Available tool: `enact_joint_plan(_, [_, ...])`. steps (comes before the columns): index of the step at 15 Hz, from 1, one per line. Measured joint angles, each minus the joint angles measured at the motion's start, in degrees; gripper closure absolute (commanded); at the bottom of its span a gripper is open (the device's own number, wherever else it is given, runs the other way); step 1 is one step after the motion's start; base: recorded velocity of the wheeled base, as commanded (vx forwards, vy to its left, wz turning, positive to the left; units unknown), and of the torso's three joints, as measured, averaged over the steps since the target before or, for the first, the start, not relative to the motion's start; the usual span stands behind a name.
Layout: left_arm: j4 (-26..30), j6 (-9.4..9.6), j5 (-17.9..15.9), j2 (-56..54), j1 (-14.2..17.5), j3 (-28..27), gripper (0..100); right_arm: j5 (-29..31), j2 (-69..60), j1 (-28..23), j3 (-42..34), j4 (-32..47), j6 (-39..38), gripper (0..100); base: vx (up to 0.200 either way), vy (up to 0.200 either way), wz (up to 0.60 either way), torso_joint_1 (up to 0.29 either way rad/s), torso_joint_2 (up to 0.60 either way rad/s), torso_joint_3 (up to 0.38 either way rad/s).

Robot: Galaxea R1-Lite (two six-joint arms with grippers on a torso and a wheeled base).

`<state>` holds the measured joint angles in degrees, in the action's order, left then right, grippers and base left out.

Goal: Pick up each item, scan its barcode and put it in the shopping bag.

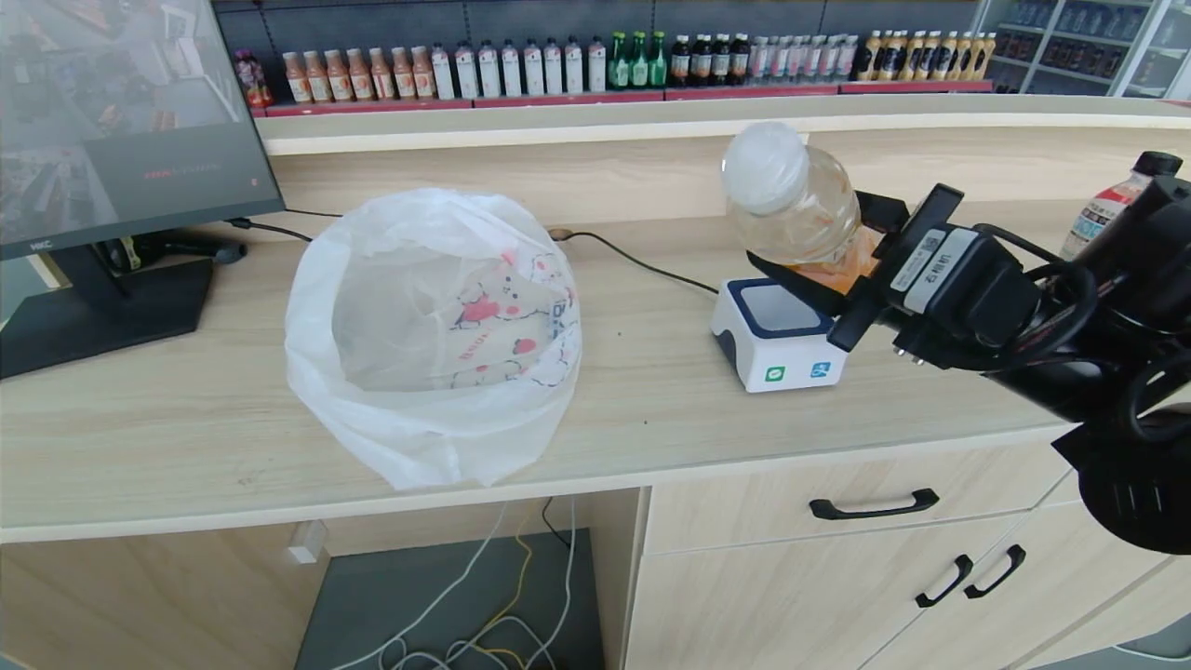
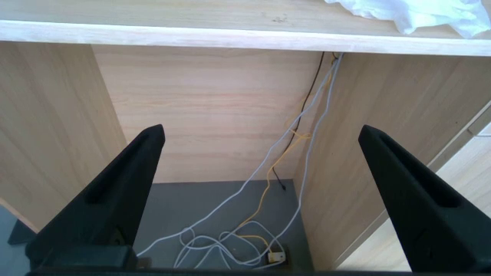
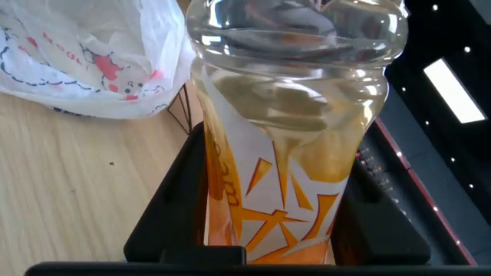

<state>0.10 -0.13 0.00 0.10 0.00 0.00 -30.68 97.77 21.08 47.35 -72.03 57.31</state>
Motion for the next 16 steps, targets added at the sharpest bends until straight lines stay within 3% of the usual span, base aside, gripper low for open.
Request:
enact_joint_plan(10, [0.0, -0.02, 0.0, 0.0, 0.0, 0.0, 0, -7.8, 2.6, -3.0, -1.5, -0.3, 4.3, 100, 0.000, 0.000, 0.00, 0.000, 0.00, 0.000])
enact_joint_plan(16, [0.0, -0.02, 0.0, 0.0, 0.0, 0.0, 0, -9.4, 5.3, -4.4, 2.8, -0.1, 4.2, 100, 0.000, 0.000, 0.00, 0.000, 0.00, 0.000])
